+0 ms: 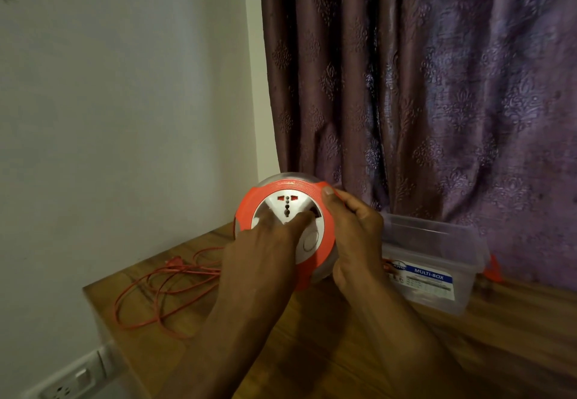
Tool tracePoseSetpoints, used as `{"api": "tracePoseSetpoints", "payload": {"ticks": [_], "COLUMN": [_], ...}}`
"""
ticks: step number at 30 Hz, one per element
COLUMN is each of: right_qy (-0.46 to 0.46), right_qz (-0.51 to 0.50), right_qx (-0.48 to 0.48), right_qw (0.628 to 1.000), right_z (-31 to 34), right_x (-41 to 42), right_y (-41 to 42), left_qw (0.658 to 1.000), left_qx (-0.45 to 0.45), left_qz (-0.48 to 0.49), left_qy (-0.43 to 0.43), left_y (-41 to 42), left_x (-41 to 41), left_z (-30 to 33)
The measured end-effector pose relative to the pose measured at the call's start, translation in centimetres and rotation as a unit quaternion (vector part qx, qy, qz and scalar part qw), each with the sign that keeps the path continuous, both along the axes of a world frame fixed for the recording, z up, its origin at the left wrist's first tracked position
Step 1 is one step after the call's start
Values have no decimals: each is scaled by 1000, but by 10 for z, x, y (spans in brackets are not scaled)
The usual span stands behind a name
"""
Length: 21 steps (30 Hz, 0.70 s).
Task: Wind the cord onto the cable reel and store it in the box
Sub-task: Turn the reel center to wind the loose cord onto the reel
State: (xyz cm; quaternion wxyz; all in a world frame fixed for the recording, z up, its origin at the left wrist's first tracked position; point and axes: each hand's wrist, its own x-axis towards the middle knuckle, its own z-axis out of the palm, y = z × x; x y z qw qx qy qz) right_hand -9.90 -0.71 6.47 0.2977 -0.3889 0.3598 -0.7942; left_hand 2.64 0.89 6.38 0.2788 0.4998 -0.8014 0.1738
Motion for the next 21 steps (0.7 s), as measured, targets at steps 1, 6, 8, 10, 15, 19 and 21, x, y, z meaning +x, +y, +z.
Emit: {"api": "tracePoseSetpoints", "payload": {"ticks": [1,6,8,10,15,19,21], "right_qy": [0,-3,-1,7,6,12,22], "right_qz": [2,10,13,13,11,36,37], "right_qx": [1,13,13,12,27,31,32], "right_qw": [1000,1000,1000,1000,1000,999,999], "right_z": [0,-1,0,1,0,-2,-1], "right_x": [0,1,0,-2,-4,-4,-2], "right_y": [-1,-1,0,1,1,0,1], "left_qw": [1000,1000,1000,999,997,994,993], "left_qx": [-10,-3,-4,-14,-37,-45,-47], "left_qz": [0,-1,-13,-27,-47,-64,-79], "left_qy": [-6,-20,-28,-42,-55,-81,-69], "left_y": [1,1,5,8,7,9,9], "left_x": [-1,-4,-5,-7,-3,3,8], "left_z": [2,11,11,8,12,13,12]}}
